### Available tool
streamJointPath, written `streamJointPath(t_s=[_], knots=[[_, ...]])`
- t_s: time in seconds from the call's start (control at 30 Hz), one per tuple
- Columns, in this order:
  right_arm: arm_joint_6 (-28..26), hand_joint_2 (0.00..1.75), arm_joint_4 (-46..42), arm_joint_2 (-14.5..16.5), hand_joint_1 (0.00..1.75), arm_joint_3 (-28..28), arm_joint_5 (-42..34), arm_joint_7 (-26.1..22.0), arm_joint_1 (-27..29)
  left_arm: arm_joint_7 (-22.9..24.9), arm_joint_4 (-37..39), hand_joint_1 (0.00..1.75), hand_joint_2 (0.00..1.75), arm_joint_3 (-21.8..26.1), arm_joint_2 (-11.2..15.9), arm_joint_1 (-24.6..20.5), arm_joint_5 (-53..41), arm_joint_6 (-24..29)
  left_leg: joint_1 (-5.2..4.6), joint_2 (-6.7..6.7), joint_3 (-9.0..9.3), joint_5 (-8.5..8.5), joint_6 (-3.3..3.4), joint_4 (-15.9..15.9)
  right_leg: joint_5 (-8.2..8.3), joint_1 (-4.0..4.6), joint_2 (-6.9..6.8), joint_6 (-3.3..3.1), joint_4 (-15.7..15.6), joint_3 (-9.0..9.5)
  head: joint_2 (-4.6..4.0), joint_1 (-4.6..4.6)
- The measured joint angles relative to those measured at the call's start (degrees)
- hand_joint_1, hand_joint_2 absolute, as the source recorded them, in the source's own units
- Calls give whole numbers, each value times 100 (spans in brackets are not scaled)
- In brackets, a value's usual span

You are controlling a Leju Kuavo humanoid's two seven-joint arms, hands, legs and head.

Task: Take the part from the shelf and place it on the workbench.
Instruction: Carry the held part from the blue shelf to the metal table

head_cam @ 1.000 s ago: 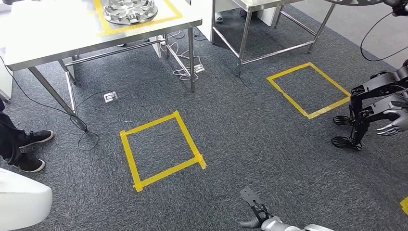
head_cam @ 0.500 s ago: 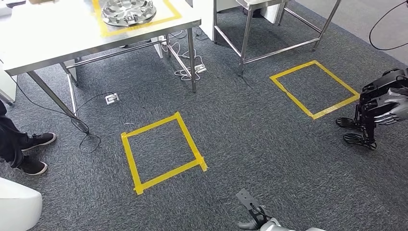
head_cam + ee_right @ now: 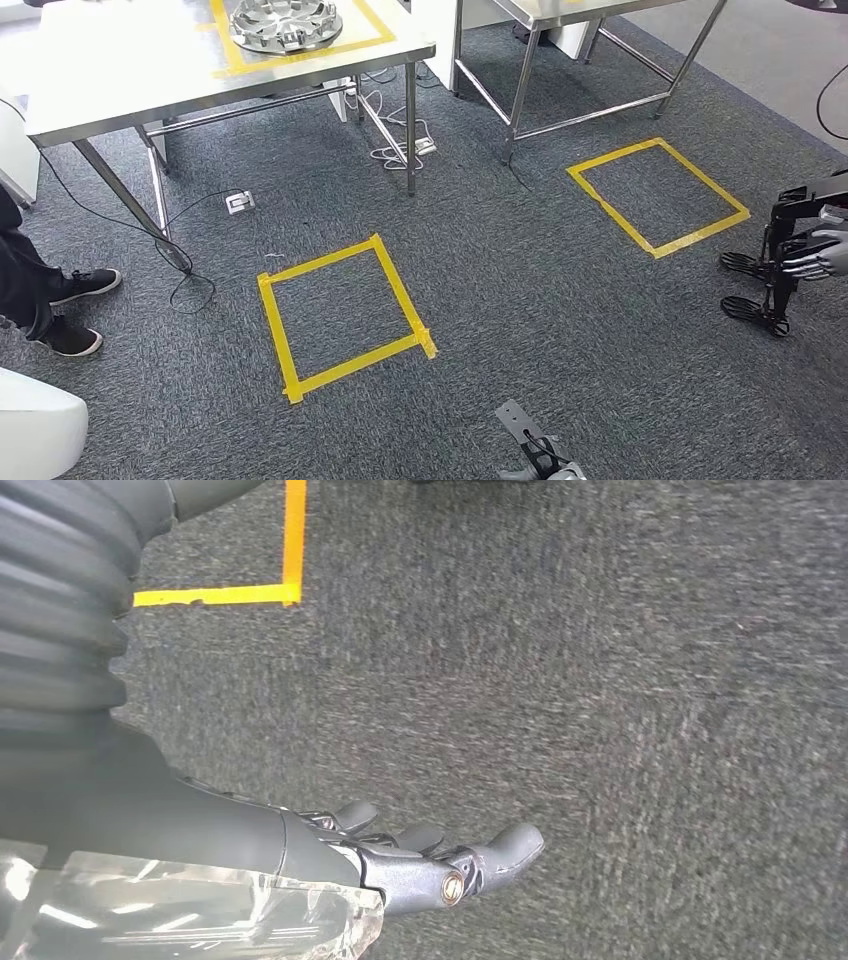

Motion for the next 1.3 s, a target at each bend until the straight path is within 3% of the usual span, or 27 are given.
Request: streamJointPath(t_s=[0.03, 0.1, 0.17, 0.23, 0.3, 0.37, 0.4, 0.43, 0.47, 0.53, 0.57, 0.6, 0.73, 0.8, 0.87, 0.9, 0.93, 0.97, 1.03, 1.07, 1.13, 1.23, 1.27, 1.3], knots=[[-1, 175, 0, -3, 0, -10, 0, 1, -2, 1, 0, 175, 175, 1, -5, 0, 1, -1, -11, -11, 5, -31, -32, 30, 162, 1, 3, 22, -416, 202, 0, -1], [-2, 175, 0, -4, 0, -21, -1, 3, -2, 3, 0, 175, 175, 0, -11, -1, 1, -1, -31, -23, -1, -85, -90, 86, 325, 15, 10, -46, -870, 428, 0, -2], [-2, 175, 0, 3, 0, -24, -1, 19, -1, 5, 0, 175, 175, -1, -13, -1, -2, -7, -30, -27, -8, -107, -122, 103, 335, 24, 14, -160, -890, 442, 0, -4], [3, 175, 1, 8, 0, -33, 1, 46, -2, 18, 0, 175, 175, -1, -13, -7, -8, -33, -11, -13, -46, -201, -165, 216, 342, 5, 14, -228, -906, 461, 0, -5], [7, 175, 2, 11, 0, -51, 5, 67, -2, 35, 0, 175, 175, -2, -15, -17, -11, -68, 15, 16, -290, -507, -231, 741, 339, -5, 13, -279, -916, 478, 0, -6], [9, 175, 2, 17, 0, -68, 29, 85, 2, 32, 0, 175, 175, -2, -16, -20, -14, -97, 37, 37, -703, -842, -275, 1542, 331, 8, 11, -308, -915, 476, 0, -7], [9, 175, 2, 21, 0, -72, 53, 98, 3, 18, 0, 175, 175, -1, -16, -18, -16, -106, 43, 43, -845, -890, -279, 1795, 330, 15, 11, -314, -914, 477, 0, -7], [10, 175, 2, 24, 0, -73, 85, 119, 0, -9, 0, 175, 175, -1, -16, -18, -14, -110, 46, 44, -877, -818, -271, 1820, 329, 20, 12, -315, -914, 482, 0, -8], [11, 175, 1, 27, 0, -74, 124, 146, -4, -54, 0, 175, 175, 1, -14, -20, 0, -110, 45, 45, -788, -642, -249, 1602, 327, 25, 14, -316, -914, 491, 0, -7], [22, 175, 0, 38, 0, -73, 204, 206, -19, -195, -3, 175, 175, 2, -9, -27, 50, -107, 25, 56, -393, -235, -162, 772, 325, 38, 19, -314, -916, 510, 0, -7], [34, 175, 0, 44, 0, -73, 246, 233, -29, -286, -6, 175, 175, 2, -7, -32, 77, -99, 7, 71, -232, -115, -122, 431, 323, 52, 20, -306, -915, 508, 0, -7], [54, 175, 1, 49, 0, -74, 279, 256, -38, -375, -10, 175, 175, 2, -5, -35, 101, -88, -13, 83, -141, -67, -89, 231, 320, 60, 19, -290, -915, 501, 0, -7], [155, 175, 2, 58, 0, -108, 362, 307, -81, -512, -22, 175, 175, 2, 29, -40, 302, -57, -21, 58, -64, -68, 3, 30, 288, 55, -5, -185, -871, 455, -1, -3], [199, 175, 4, 49, 0, -151, 386, 316, -102, -540, -26, 175, 175, 2, 43, -54, 428, -58, 1, 41, 30, -73, 70, -69, 119, 49, 1, -200, -381, 191, -1, 1], [221, 175, 13, 37, 0, -184, 401, 324, -100, -576, -15, 175, 175, 1, 54, -65, 510, -55, -13, 38, 84, -118, 103, -68, -133, 47, 10, -221, 458, -287, 0, 1], [223, 175, 18, 35, 0, -194, 408, 331, -94, -586, -5, 175, 175, 1, 60, -63, 541, -51, -16, 35, 122, -153, 105, -65, -185, 41, 12, -199, 748, -477, 0, -1], [225, 175, 25, 35, 0, -202, 417, 339, -90, -594, 4, 175, 175, -1, 66, -63, 563, -46, -15, 30, 171, -193, 100, -60, -145, 30, 12, -151, 839, -569, 0, 0], [230, 175, 32, 34, 0, -211, 430, 347, -91, -599, 14, 175, 175, -1, 71, -64, 583, -40, -11, 25, 236, -241, 85, -54, -9, 15, 12, -81, 686, -534, 0, -1], [250, 175, 50, 27, 0, -232, 457, 358, -95, -604, 24, 175, 175, -2, 79, -65, 620, -31, -2, 19, 389, -372, 25, -39, 416, -23, 5, 57, -141, -187, -1, 2], [262, 175, 58, 24, 0, -242, 474, 366, -100, -608, 28, 175, 175, -2, 84, -68, 632, -25, -7, 16, 449, -455, -13, -30, 549, -26, 3, 59, -522, 2, -1, -2], [281, 175, 68, 22, 0, -255, 504, 388, -107, -613, 35, 175, 175, -6, 90, -85, 652, -16, -20, 13, 533, -586, -79, -58, 581, -5, 0, -49, -883, 214, -1, -9], [295, 175, 82, 22, 0, -268, 557, 416, -120, -621, 39, 175, 175, -12, 97, -125, 670, -3, 14, 20, 699, -669, -168, -148, 443, 11, 18, -239, -1004, 414, 1, -10], [299, 175, 86, 20, 0, -274, 579, 428, -131, -627, 38, 175, 175, -14, 103, -138, 676, 2, 26, 30, 649, -719, -203, -3, 399, -2, 25, -293, -1059, 514, 1, -9], [302, 175, 90, 18, 0, -281, 596, 444, -140, -631, 39, 175, 175, -17, 113, -145, 686, 6, 40, 39, 484, -796, -236, 296, 349, -18, 31, -333, -1110, 620, 1, -10]])
